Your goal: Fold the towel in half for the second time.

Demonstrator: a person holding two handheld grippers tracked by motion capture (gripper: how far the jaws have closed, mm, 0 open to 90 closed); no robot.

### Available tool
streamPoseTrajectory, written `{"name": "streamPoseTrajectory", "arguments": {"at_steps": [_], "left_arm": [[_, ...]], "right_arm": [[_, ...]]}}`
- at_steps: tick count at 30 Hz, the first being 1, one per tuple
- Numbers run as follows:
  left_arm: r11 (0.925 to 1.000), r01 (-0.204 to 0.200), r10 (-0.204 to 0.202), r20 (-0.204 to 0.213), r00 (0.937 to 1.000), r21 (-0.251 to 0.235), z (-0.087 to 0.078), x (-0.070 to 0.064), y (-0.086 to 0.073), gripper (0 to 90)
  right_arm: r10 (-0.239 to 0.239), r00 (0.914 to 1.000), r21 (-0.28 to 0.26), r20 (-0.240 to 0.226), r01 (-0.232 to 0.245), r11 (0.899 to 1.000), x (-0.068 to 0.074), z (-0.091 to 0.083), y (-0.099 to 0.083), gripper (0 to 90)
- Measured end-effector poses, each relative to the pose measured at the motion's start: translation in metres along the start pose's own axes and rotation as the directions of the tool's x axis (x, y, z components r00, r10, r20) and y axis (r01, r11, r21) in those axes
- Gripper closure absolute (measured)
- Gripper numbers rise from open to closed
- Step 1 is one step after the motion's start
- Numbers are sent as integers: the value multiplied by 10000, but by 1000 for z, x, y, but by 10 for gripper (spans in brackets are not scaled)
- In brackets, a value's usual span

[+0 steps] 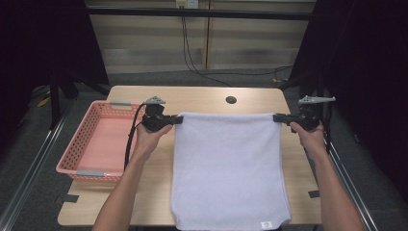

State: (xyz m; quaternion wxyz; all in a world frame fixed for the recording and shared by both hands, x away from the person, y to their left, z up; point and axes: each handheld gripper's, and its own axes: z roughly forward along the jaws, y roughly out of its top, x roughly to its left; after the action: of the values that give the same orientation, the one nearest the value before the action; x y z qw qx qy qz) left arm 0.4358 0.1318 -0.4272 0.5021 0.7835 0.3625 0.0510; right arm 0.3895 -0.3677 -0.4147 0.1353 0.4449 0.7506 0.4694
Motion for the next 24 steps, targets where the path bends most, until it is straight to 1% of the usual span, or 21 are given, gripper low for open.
{"name": "streamPoseTrajectory", "arguments": {"at_steps": [1, 2, 3, 4, 5, 6, 7, 9, 10, 11, 12, 14, 15, 16, 18, 19, 21, 22, 23, 24], "left_arm": [[9999, 41, -40, 76, 10000, -115, 1, 1, 2, 837], [9999, -3, 3, 19, 10000, -146, 2, 2, 5, 837], [9998, -37, 36, -29, 10000, -203, 1, 2, 8, 837], [9997, -62, 61, -52, 10000, -235, 0, 3, 11, 837], [9993, -112, 110, -80, 9999, -345, -2, 3, 14, 837], [9986, -79, 76, -69, 9999, -532, -4, 2, 16, 837], [9982, -77, 75, -45, 10000, -598, -6, 1, 18, 837], [9984, -315, 315, -2, 9995, -477, -9, -4, 18, 837], [9983, -400, 400, -6, 9992, -426, -11, -7, 16, 836], [9984, -367, 372, 102, 9993, -432, -14, -9, 14, 835], [9984, -345, 359, 297, 9989, -452, -17, -12, 12, 834], [9975, -577, 583, 141, 9982, -418, -24, -21, 8, 835], [9972, -584, 597, 268, 9979, -463, -28, -24, 7, 835], [9964, -673, 691, 341, 9970, -519, -33, -28, 5, 834], [9949, -832, 851, 307, 9959, -569, -42, -36, 1, 835], [9942, -884, 909, 384, 9951, -615, -47, -40, -2, 835], [9933, -970, 1003, 505, 9937, -632, -56, -48, -12, 834], [9934, -936, 981, 689, 9928, -660, -59, -51, -17, 834], [9934, -901, 958, 807, 9921, -708, -62, -53, -22, 833], [9936, -894, 948, 795, 9923, -686, -64, -57, -28, 833]], "right_arm": [[40, 10000, -23, 0, -40, 10000, -2, 2, 2, 846], [107, 9999, -107, -8, -107, 9999, -5, 3, 4, 846], [174, 9998, -78, 30, -174, 9998, -6, 3, 7, 846], [143, 9999, -107, 89, -142, 9998, -8, 3, 12, 846], [146, 9998, -132, 103, -144, 9998, -8, 2, 15, 846], [75, 9999, -176, 95, -73, 9998, -8, 1, 19, 846], [28, 10000, -294, 82, -25, 9996, -7, -2, 23, 846], [-15, 9999, -650, -133, 7, 9979, -3, -7, 25, 846], [-143, 9997, -658, -174, 131, 9977, 0, -10, 24, 847], [-293, 9994, -613, -158, 282, 9977, 4, -13, 22, 847], [-437, 9988, -563, -201, 425, 9975, 8, -17, 20, 846], [-566, 9981, -470, -250, 554, 9974, 16, -25, 14, 846], [-645, 9975, -427, -303, 632, 9971, 20, -30, 12, 846], [-752, 9967, -406, -316, 739, 9964, 24, -35, 9, 846], [-849, 9952, -502, -494, 824, 9953, 32, -44, 4, 846], [-893, 9945, -563, -545, 862, 9947, 36, -49, 1, 846], [-1039, 9915, -625, -788, 991, 9931, 45, -57, -6, 846], [-1066, 9908, -649, -831, 1013, 9927, 50, -61, -12, 846], [-1006, 9895, -742, -1036, 932, 9929, 54, -65, -18, 845], [-1003, 9884, -731, -1140, 924, 9930, 57, -67, -23, 845]]}}
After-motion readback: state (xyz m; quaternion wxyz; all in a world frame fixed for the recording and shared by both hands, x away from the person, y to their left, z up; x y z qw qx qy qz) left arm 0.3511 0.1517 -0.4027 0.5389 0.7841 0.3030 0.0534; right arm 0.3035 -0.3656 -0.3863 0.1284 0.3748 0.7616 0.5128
